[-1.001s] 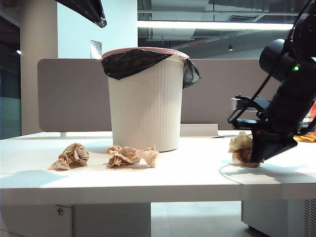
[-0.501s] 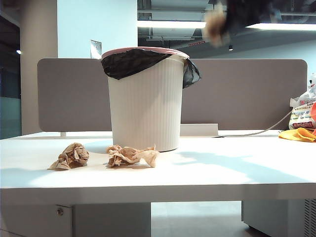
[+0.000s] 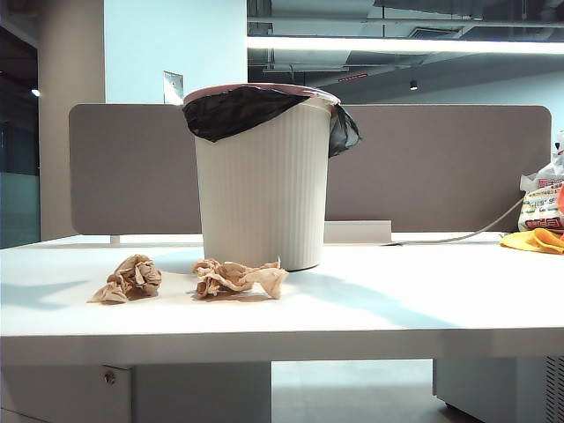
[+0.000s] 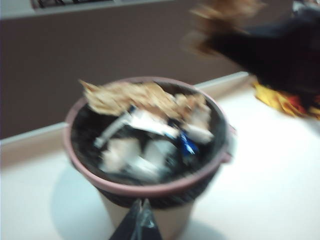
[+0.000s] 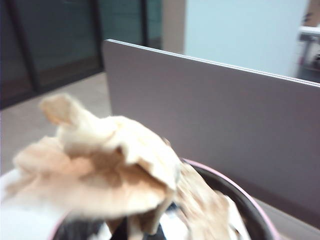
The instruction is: Pick up all the trash on the table and put it in the trash can.
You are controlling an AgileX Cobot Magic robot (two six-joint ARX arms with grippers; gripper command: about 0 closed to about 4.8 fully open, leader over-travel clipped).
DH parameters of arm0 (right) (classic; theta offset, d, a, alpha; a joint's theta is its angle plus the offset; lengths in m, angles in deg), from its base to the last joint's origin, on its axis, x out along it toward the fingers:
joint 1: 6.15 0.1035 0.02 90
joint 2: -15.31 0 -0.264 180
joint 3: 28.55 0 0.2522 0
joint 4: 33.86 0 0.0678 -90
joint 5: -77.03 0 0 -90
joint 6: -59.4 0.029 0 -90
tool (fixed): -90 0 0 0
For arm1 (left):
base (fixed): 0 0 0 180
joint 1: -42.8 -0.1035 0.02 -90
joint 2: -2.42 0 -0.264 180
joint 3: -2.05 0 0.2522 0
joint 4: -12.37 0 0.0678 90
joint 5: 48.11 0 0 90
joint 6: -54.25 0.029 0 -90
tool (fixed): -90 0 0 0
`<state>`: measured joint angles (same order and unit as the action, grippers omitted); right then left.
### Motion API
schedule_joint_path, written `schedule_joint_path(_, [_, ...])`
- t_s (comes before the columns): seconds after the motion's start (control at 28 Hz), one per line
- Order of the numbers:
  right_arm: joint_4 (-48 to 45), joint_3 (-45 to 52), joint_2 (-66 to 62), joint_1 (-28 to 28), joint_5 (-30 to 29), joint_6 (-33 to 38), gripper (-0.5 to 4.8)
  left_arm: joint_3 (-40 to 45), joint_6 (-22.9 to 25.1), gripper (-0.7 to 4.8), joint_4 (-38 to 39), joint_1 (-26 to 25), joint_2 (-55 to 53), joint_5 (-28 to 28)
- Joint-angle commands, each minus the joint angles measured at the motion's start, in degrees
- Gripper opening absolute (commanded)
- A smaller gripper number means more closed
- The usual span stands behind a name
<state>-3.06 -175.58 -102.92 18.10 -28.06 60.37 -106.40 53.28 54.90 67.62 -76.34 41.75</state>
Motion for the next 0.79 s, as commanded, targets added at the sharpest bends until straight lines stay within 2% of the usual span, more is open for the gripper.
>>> schedule_joint_path(0.04, [1.2,-5.6,-7.1,1.1,-0.1,0.9,-0.04,-0.2,0.3,-0.05,3.8,-0.1,0.0,-1.0])
schedule_joint_path(0.18, [5.3,-5.7,-10.4,1.5,0.1,0.2,-0.03,-0.2,0.4,-0.05,6.5,-0.1,0.0,-0.9])
schedule_joint_path(0.25, [4.0,-5.7,-10.4,1.5,0.1,0.0,0.32,-0.2,0.4,-0.06,6.3,-0.1,0.1,-1.0])
schedule_joint_path(0.36, [2.4,-5.8,-10.0,1.5,0.2,0.0,3.64,-0.2,0.4,-0.06,6.3,-0.1,0.1,-1.0])
schedule_joint_path(0.39, [2.9,-5.8,-10.0,1.5,0.2,0.0,4.39,-0.2,0.4,-0.05,6.3,-0.1,0.1,-1.0])
schedule_joint_path(0.43, [4.0,-5.8,-10.1,1.5,0.2,-0.2,4.72,-0.2,0.4,-0.05,6.3,-0.1,0.1,-1.0])
schedule_joint_path(0.57, [7.0,-5.8,-9.5,1.6,0.1,-0.2,4.72,-0.2,0.6,-0.05,6.4,-0.1,0.1,-0.9])
schedule_joint_path(0.64, [8.5,-5.8,-7.9,1.7,-0.1,-1.3,4.55,-0.2,0.6,-0.05,6.6,-0.1,0.6,-1.0])
schedule_joint_path(0.68, [9.0,-5.8,-6.5,1.8,-0.1,-1.2,3.43,-0.2,0.6,-0.05,6.8,-0.1,1.3,-1.0])
schedule_joint_path(0.72, [10.1,-5.8,-5.0,1.8,-0.3,-1.2,1.34,-0.2,0.6,-0.05,6.9,-0.1,1.8,-1.0])
schedule_joint_path(0.75, [11.4,-5.8,-3.4,1.8,-0.5,-1.4,0.05,-0.2,0.6,-0.06,7.0,-0.1,2.4,-1.0])
schedule_joint_path(0.79, [12.5,-5.8,-2.0,1.8,-0.5,-1.5,-0.11,-0.2,0.6,-0.06,7.3,-0.1,3.1,-0.9])
